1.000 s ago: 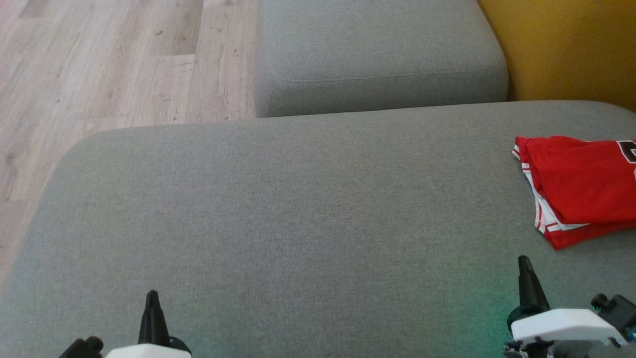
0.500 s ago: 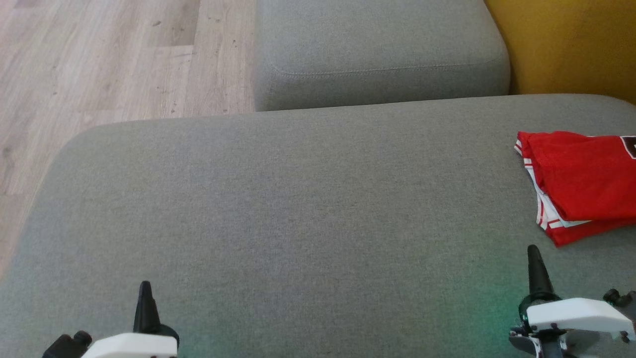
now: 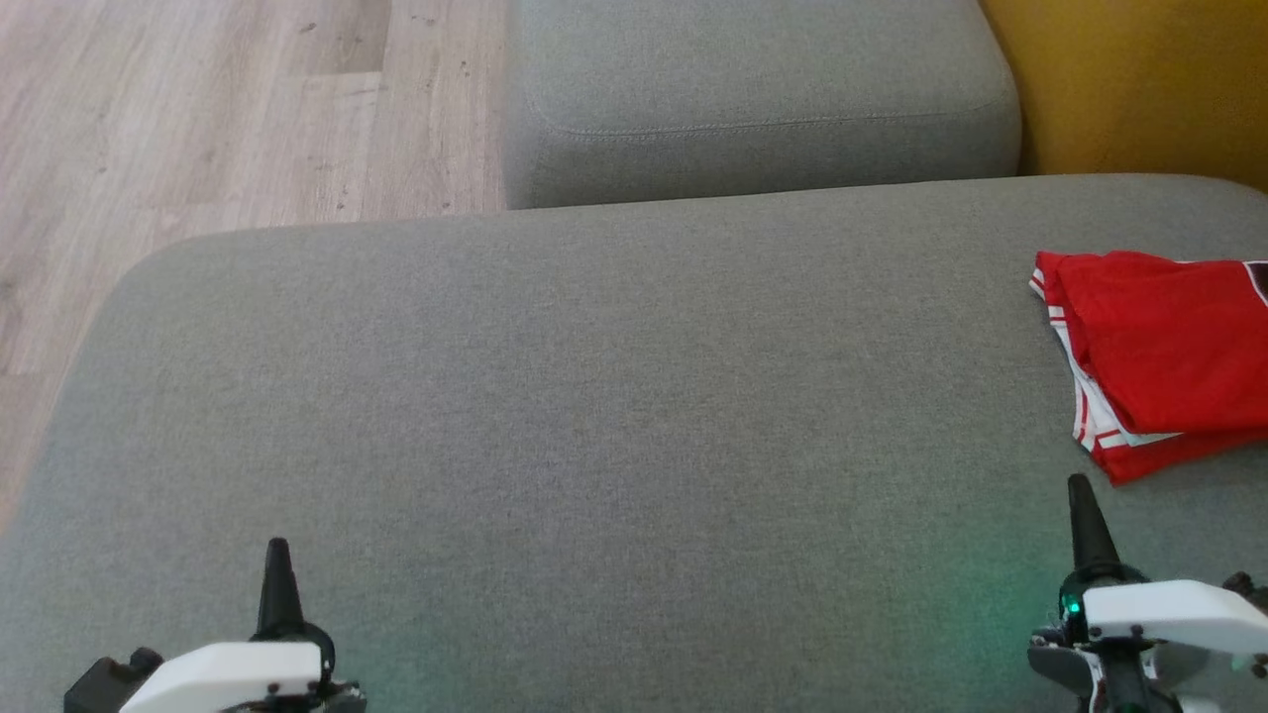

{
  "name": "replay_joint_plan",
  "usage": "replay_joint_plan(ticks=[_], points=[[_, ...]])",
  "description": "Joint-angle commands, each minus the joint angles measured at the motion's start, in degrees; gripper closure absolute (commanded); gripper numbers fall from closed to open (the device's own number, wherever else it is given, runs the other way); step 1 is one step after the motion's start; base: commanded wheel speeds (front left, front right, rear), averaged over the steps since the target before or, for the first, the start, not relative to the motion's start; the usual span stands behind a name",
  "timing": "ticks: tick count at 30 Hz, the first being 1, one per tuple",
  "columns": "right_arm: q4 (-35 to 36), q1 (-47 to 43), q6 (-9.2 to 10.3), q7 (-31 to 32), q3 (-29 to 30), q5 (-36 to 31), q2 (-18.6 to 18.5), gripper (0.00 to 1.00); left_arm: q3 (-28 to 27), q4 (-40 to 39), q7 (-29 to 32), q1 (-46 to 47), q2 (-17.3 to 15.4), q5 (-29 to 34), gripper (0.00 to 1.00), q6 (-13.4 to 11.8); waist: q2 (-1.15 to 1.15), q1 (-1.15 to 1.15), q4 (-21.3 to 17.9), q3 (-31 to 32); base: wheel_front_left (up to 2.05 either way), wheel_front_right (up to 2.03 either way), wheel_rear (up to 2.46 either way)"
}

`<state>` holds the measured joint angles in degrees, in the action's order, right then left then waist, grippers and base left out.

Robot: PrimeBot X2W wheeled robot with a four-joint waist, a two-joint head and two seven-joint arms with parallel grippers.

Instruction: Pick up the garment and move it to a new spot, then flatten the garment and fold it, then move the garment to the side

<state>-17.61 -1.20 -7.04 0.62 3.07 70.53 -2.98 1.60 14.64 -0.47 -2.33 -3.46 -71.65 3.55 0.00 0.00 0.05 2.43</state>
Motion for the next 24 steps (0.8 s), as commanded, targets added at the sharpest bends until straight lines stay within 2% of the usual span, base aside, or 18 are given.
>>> replay_joint_plan(ticks=[1,24], points=[[2.3,3.7,-0.35,0.4,-0.4,1.7,-0.3,1.00,-2.1,-1.5,0.4,3.5,-0.7,-1.6,1.00,0.5,0.00,0.00,0.0,-0.1,0.00,0.00,0.00],[3.3,6.4,-0.43,4.3,2.2,16.8,-0.2,1.00,-5.5,-0.9,4.4,7.1,-0.5,-16.6,1.00,3.1,0.00,0.00,0.0,-2.0,0.00,0.00,0.00]])
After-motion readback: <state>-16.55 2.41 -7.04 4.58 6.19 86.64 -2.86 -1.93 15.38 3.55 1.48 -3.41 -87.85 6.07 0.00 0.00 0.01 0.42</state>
